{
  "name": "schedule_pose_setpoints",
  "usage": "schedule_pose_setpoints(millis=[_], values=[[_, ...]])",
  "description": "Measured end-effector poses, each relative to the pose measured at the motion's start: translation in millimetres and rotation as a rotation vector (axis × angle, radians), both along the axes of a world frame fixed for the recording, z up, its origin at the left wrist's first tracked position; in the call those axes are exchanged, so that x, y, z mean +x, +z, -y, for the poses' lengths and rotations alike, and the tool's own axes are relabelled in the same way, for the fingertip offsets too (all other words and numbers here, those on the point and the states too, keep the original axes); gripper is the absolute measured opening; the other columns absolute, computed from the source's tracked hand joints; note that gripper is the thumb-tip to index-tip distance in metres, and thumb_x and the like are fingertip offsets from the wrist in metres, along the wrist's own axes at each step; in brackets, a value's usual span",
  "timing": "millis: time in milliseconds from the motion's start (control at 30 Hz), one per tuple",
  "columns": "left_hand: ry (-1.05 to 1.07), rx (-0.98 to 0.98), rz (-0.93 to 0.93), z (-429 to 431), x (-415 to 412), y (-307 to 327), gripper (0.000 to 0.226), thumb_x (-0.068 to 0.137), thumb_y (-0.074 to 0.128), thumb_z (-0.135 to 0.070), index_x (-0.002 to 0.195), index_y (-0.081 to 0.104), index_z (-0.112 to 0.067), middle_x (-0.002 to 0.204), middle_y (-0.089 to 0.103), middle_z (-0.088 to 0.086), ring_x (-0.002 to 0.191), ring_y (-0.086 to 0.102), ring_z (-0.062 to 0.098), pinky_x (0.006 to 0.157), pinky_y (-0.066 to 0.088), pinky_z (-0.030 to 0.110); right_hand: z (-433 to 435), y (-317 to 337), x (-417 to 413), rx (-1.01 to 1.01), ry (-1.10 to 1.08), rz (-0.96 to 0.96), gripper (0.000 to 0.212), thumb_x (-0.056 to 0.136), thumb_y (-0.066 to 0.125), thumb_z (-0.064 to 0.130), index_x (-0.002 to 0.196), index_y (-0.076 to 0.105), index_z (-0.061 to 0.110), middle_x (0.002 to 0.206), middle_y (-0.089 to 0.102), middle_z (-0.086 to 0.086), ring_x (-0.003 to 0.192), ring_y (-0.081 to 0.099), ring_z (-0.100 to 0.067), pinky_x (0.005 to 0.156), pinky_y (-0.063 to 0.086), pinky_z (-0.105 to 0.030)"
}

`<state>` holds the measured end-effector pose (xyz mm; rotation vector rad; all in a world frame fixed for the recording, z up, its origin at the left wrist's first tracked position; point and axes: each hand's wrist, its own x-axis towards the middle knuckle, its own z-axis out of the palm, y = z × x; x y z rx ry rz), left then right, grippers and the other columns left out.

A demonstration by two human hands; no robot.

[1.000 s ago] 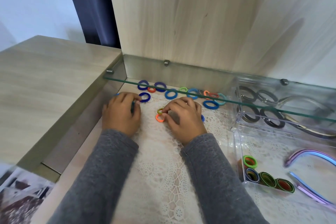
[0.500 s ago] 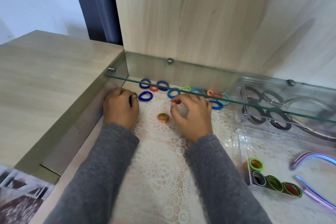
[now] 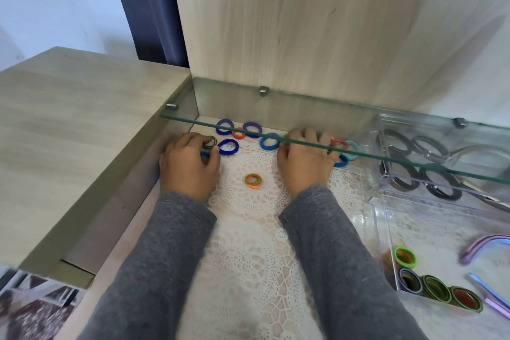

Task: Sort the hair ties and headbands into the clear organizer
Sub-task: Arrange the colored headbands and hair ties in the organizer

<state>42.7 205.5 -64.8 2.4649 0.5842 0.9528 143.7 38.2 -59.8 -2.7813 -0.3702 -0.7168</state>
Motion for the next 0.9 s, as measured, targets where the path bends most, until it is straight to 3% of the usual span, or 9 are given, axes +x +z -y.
schedule_pose_setpoints(millis=[300, 400, 533, 633, 700, 833, 900], values=[[-0.091, -0.002, 0.095, 3.8, -7.4, 6.8, 0.012, 0.085, 0.066, -0.013, 0.096, 0.07, -0.01, 0.098, 0.069, 0.003, 0.088, 0.063, 0.022, 0.08, 0.052, 0.048, 6.8, 3.9, -10.5, 0.006, 0.068, -0.075, 0.01, 0.089, 0.056, 0.019, 0.095, 0.065, 0.02, 0.095, 0.062, 0.0, 0.098, 0.051, -0.029, 0.094, 0.028, -0.051], [-0.135, -0.019, 0.147, 9.7, -12.7, 10.2, 0.007, 0.087, 0.066, -0.013, 0.093, 0.069, -0.011, 0.096, 0.068, 0.0, 0.087, 0.062, 0.018, 0.08, 0.053, 0.043, 11.8, 8.6, -24.9, 0.121, 0.156, -0.088, 0.011, 0.09, 0.057, 0.024, 0.095, 0.066, 0.02, 0.103, 0.062, 0.0, 0.107, 0.049, -0.029, 0.096, 0.025, -0.051], [-0.205, -0.05, 0.174, 17.2, -19.9, 10.5, 0.005, 0.087, 0.066, -0.011, 0.09, 0.068, -0.01, 0.097, 0.067, -0.001, 0.09, 0.062, 0.015, 0.083, 0.048, 0.025, 19.3, 8.9, -45.7, 0.207, 0.396, -0.079, 0.006, 0.087, 0.06, 0.025, 0.09, 0.065, 0.022, 0.1, 0.064, 0.005, 0.103, 0.047, -0.025, 0.093, 0.025, -0.044], [-0.228, -0.059, 0.169, 20.9, -21.8, 8.6, 0.004, 0.087, 0.065, -0.013, 0.091, 0.067, -0.012, 0.099, 0.066, -0.003, 0.094, 0.061, 0.016, 0.085, 0.05, 0.029, 24.4, 8.1, -57.5, 0.2, 0.57, -0.072, 0.004, 0.086, 0.06, 0.025, 0.088, 0.064, 0.024, 0.099, 0.062, 0.012, 0.106, 0.044, -0.019, 0.094, 0.021, -0.04], [-0.229, -0.048, 0.171, 23.5, -23.0, 6.7, 0.004, 0.087, 0.065, -0.014, 0.09, 0.066, -0.013, 0.098, 0.066, -0.003, 0.095, 0.059, 0.014, 0.084, 0.049, 0.03, 26.0, 6.9, -62.2, 0.188, 0.604, -0.05, 0.006, 0.086, 0.058, 0.027, 0.088, 0.064, 0.025, 0.098, 0.061, 0.013, 0.106, 0.044, -0.019, 0.093, 0.023, -0.041], [-0.229, -0.059, 0.145, 33.5, -28.9, 8.7, 0.007, 0.086, 0.066, -0.012, 0.093, 0.065, -0.014, 0.097, 0.065, -0.004, 0.091, 0.054, 0.005, 0.081, 0.044, 0.017, 27.0, 7.0, -65.3, 0.156, 0.612, -0.027, 0.018, 0.088, 0.047, 0.034, 0.088, 0.063, 0.026, 0.098, 0.061, 0.015, 0.106, 0.044, -0.018, 0.094, 0.023, -0.042], [-0.28, -0.052, 0.153, 37.6, -30.1, 9.3, 0.008, 0.086, 0.066, -0.008, 0.093, 0.065, -0.012, 0.096, 0.065, -0.002, 0.09, 0.057, 0.008, 0.084, 0.042, 0.014, 27.1, 7.0, -64.7, 0.136, 0.608, -0.024, 0.021, 0.088, 0.044, 0.035, 0.088, 0.063, 0.026, 0.098, 0.062, 0.015, 0.106, 0.045, -0.018, 0.095, 0.022, -0.042]])
